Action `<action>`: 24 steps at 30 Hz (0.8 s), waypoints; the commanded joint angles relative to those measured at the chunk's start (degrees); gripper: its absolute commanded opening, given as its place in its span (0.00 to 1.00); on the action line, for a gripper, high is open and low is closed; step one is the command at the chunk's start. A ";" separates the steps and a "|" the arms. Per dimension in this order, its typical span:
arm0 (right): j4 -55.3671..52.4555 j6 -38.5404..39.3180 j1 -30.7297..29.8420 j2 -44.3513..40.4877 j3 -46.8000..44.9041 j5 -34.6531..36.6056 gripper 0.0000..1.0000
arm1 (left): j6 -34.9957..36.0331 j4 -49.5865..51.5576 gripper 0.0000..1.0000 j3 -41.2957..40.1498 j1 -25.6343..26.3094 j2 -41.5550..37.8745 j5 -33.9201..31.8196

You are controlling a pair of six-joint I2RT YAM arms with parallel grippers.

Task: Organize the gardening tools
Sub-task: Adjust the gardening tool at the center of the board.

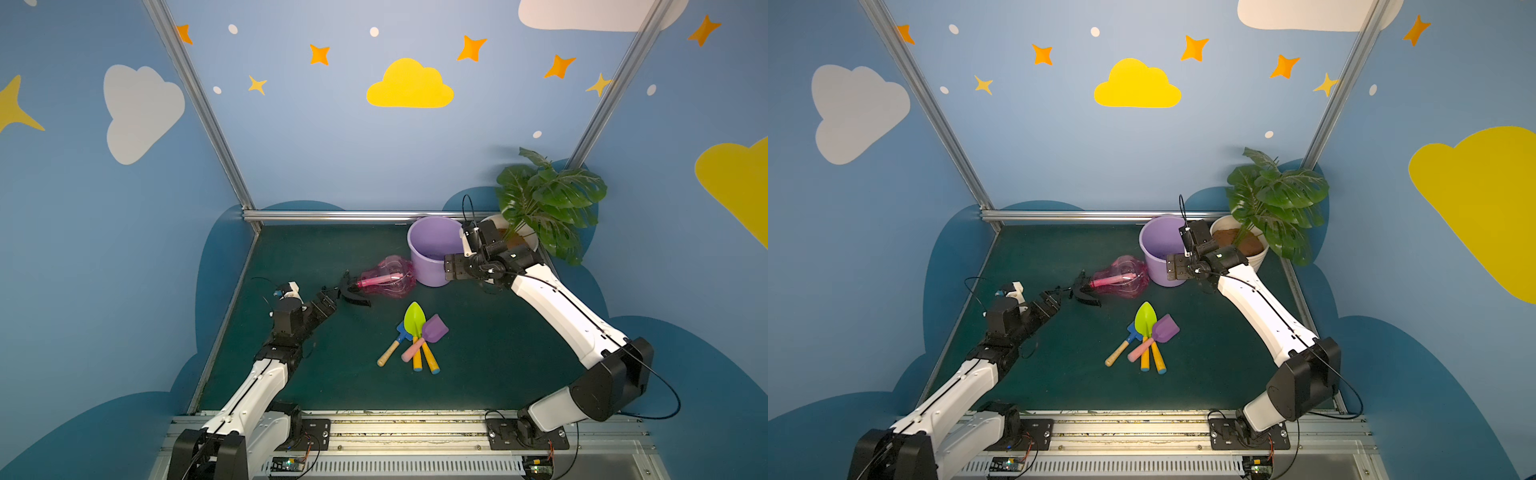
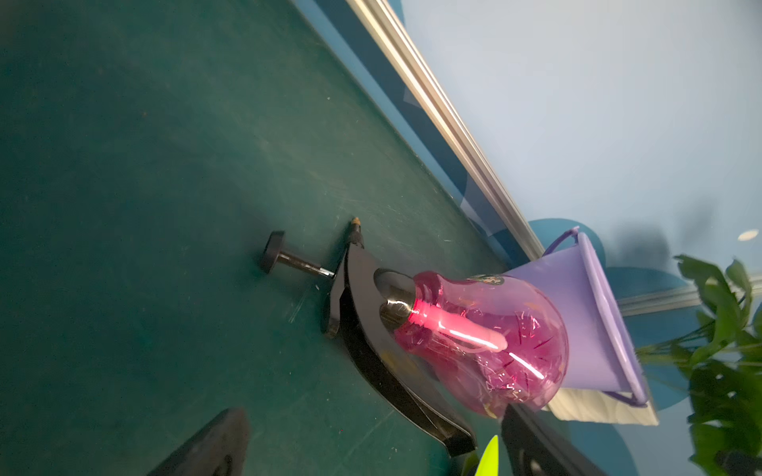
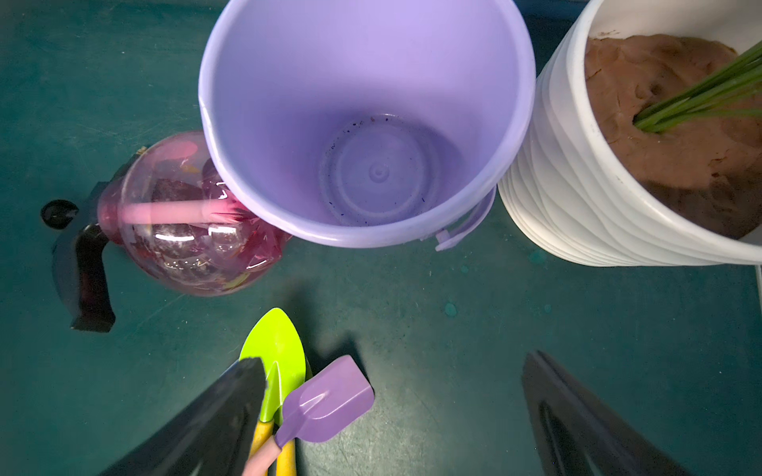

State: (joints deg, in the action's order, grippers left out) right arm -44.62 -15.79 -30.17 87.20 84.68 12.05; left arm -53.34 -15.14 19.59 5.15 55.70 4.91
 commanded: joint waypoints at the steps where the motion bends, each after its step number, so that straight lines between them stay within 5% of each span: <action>1: -0.99 0.76 -0.52 -1.71 -1.45 1.72 0.98 | -15.11 -6.18 1.00 -2.51 -0.83 0.30 2.18; 12: -0.63 1.58 -0.90 -2.88 -3.95 2.63 0.98 | -33.67 -31.83 1.00 -4.98 -0.96 18.99 11.66; 20: -0.47 1.91 -0.94 -4.41 -6.03 3.79 0.98 | -43.53 -64.57 0.94 -1.42 0.76 47.39 17.26; 24: -0.45 1.98 -0.96 -4.82 -7.09 4.18 0.98 | -43.19 -65.11 0.89 1.84 2.66 53.44 17.78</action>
State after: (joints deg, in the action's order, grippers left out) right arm -44.58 -14.15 -30.85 83.83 78.56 15.11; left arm -94.80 -73.54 20.62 6.44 106.48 21.26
